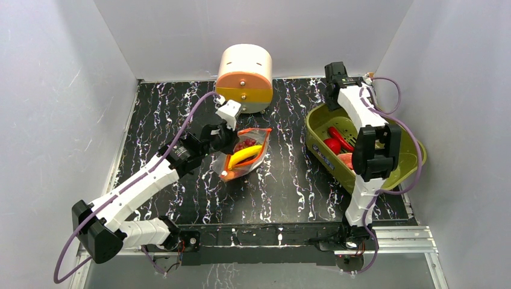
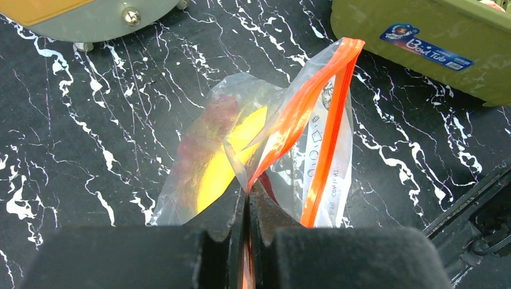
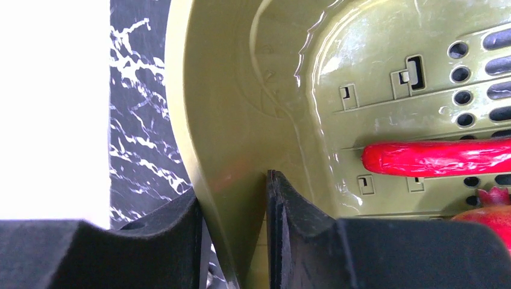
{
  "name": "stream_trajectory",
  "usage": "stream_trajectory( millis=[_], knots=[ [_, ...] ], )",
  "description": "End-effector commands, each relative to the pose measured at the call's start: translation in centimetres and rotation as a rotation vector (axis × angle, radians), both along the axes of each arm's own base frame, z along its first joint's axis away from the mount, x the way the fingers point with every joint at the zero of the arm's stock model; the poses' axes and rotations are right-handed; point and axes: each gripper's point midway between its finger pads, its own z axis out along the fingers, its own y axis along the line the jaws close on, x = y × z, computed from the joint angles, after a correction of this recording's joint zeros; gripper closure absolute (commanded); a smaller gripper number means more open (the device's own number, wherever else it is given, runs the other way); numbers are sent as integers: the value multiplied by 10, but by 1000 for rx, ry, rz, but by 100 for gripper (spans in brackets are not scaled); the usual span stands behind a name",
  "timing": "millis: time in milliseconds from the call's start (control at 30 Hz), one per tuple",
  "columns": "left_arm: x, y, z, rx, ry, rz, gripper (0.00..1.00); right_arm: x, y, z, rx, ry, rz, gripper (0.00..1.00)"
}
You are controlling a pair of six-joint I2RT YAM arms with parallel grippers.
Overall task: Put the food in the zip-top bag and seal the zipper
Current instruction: Move the bin to the center of the board.
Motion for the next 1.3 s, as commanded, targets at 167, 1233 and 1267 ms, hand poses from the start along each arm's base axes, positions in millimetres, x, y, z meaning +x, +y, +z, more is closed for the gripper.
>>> stream_trajectory(
  millis=[167, 1233, 1267],
  knots=[
    [-2, -3, 46, -72, -75, -22, 100, 62, 12, 26, 297, -270, -220, 71],
    [-7, -14, 46, -123, -84, -78, 100, -57, 78, 137, -435, -350, 1330, 41],
    [-7, -15, 47, -123, -84, -80, 100, -65, 81, 136, -477, -347, 1366, 42]
  ],
)
